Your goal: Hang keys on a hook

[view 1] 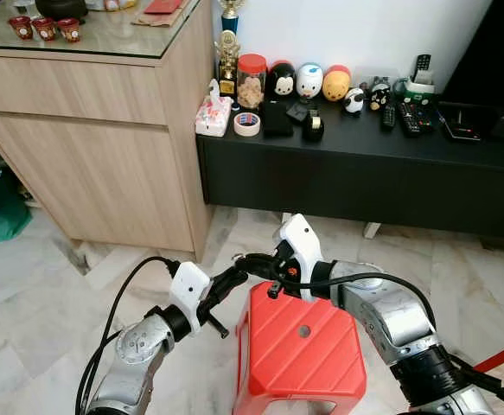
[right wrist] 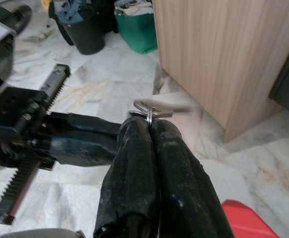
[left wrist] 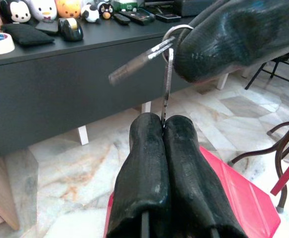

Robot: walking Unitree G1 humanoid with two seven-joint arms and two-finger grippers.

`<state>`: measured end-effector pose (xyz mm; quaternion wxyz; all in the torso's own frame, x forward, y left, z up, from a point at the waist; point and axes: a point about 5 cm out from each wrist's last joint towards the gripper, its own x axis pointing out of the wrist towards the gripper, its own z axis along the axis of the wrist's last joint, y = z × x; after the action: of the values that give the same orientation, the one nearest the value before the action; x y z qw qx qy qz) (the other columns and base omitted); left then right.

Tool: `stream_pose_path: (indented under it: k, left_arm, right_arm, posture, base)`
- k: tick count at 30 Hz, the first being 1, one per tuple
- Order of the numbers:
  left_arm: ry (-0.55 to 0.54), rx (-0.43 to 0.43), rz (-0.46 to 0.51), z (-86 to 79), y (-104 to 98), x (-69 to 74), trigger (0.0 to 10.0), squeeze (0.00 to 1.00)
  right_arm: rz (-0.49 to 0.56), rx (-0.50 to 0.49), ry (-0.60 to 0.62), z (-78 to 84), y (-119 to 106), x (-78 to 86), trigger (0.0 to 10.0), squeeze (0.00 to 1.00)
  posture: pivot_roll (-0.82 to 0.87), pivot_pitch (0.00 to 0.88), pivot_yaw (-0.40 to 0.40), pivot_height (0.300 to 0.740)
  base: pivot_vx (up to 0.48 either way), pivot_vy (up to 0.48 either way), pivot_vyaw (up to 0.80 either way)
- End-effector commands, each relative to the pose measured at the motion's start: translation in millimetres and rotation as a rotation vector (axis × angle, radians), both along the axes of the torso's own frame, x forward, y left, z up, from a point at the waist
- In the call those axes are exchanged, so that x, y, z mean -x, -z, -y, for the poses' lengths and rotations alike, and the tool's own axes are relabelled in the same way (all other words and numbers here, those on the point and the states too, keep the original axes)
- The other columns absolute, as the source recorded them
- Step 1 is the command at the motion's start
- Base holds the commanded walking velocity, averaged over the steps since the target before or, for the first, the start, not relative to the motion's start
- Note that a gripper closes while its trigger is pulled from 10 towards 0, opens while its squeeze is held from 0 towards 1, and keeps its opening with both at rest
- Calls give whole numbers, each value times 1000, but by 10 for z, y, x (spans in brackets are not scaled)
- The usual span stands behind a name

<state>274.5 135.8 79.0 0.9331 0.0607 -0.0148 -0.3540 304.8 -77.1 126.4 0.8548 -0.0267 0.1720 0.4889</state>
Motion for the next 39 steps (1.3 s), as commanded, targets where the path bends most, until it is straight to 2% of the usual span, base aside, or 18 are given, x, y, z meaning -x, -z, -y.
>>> stream_pose_path:
  k: [1,27,39]
  left_arm:
    - [-7,-1,-9,-28,8,15,0,0]
    - [-20,-6,-14,-47,12,6,0,0]
    - [-21,-10,-15,-50,13,6,0,0]
  right_arm:
    - [-2,36,37,96,25,-42,10000,0]
    - [-29,148,88,281,205,-68,10000,0]
    - [-42,191,84,316,289,-53,10000,0]
  posture:
    - [86,103,-63,740]
    - [89,102,-61,740]
    - [89,102,-61,740]
  base:
    - [0,0,0]
    - [0,0,0]
    - [0,0,0]
